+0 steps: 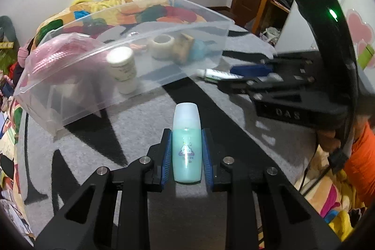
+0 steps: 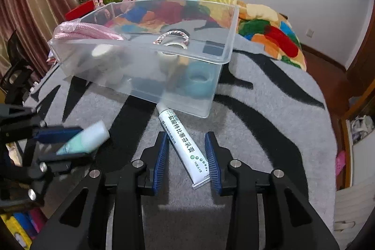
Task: Organize objects
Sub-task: 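Put teal bottle in box with left tool while right tool places toothpaste in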
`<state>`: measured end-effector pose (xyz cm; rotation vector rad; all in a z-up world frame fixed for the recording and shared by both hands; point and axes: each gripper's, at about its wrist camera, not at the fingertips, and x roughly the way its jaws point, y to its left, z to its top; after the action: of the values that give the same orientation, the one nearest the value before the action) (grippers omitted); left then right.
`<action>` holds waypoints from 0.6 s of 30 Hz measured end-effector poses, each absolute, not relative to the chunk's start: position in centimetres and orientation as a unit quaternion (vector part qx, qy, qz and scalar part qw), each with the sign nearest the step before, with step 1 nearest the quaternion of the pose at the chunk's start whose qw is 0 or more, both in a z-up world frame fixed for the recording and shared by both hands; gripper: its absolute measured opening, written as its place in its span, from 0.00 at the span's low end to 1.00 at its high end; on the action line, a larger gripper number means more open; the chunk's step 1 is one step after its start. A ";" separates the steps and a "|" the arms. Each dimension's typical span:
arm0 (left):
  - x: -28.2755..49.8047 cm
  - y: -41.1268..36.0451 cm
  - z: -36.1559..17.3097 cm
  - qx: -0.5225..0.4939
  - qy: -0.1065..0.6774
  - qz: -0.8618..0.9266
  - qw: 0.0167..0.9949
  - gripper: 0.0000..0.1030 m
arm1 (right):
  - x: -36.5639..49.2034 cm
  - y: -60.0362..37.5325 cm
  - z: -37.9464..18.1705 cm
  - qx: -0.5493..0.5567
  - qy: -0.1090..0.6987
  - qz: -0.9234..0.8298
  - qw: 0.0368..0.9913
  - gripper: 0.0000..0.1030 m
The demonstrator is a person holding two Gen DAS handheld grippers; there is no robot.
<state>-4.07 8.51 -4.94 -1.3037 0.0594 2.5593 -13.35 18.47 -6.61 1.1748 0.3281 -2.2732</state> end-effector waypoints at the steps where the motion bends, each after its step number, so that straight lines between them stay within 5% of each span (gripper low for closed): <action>1: -4.0 8.4 -4.7 -0.447 0.018 0.884 0.133 0.24 | -13.1 18.5 -6.5 0.436 0.122 -0.847 0.280 0.21; 3: -3.9 8.1 -4.0 -0.438 0.017 0.889 0.131 0.24 | -12.6 18.6 -6.3 0.435 0.120 -0.845 0.288 0.15; 18: -6.4 5.6 3.0 -0.364 -0.006 0.926 0.096 0.24 | -10.2 18.1 1.2 0.341 0.090 -0.887 0.297 0.15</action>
<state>-6.44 5.64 2.99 -1.0787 -0.0166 2.7459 -10.22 18.06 1.15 0.9061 0.2403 -2.3583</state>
